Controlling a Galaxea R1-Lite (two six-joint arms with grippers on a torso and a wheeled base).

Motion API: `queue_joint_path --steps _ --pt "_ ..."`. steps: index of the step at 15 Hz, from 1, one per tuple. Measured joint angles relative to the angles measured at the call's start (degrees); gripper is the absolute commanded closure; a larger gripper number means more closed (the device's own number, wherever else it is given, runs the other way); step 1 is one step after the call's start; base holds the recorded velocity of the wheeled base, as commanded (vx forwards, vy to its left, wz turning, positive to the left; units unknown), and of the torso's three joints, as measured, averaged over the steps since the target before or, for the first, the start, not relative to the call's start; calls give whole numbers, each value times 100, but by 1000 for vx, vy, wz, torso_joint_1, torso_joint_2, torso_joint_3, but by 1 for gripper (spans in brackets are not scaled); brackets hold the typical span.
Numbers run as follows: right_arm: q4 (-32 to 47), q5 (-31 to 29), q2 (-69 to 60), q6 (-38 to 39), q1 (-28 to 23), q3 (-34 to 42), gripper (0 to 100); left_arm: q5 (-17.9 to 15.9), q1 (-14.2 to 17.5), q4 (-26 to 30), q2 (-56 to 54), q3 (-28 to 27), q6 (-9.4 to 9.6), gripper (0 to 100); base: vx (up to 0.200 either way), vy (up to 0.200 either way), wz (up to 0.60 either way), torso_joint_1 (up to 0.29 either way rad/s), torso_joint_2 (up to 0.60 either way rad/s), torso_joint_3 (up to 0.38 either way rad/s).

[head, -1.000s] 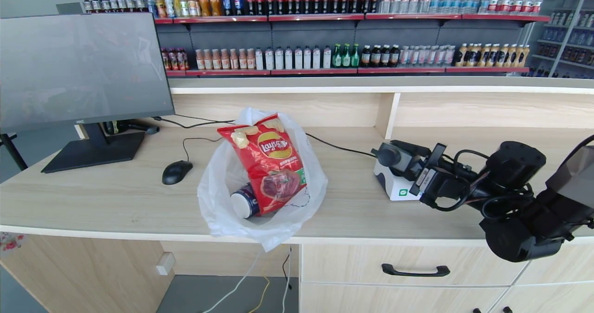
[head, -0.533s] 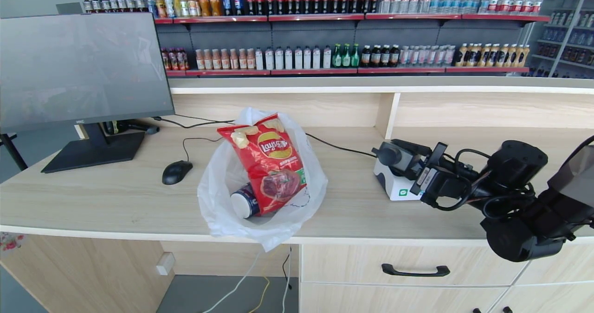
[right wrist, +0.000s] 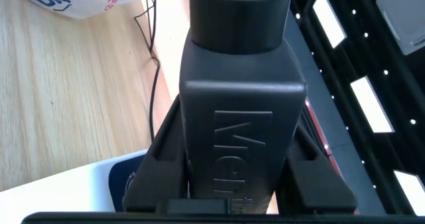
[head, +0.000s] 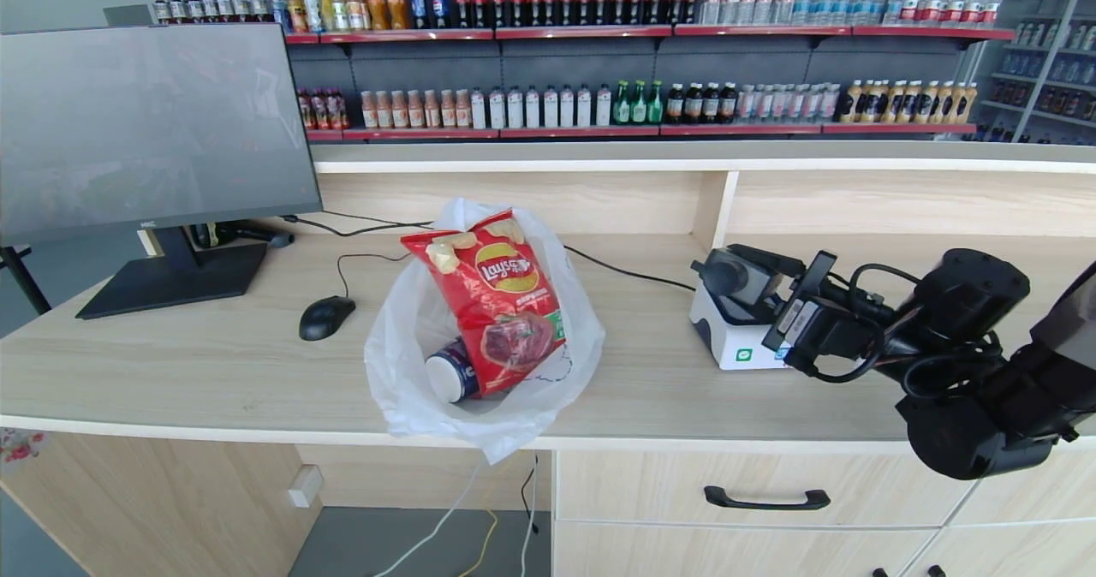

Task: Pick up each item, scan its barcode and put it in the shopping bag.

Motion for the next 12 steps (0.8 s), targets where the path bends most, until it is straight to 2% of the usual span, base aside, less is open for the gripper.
queue_joint_path --steps 3,8,10,12 --pt "2 -7 -278 282 37 20 100 0 0 0 0 0 2 0 0 0 0 0 0 0" --pt "-5 -152 -1201 884 414 246 100 2 0 0 0 0 -5 0 0 0 0 0 0 0" --pt "2 -544 -1645 1240 675 605 100 2 0 0 0 0 -5 0 0 0 0 0 0 0" --pt "0 -1245 -2042 1825 1153 857 100 0 0 0 0 0 6 0 0 0 0 0 0 0"
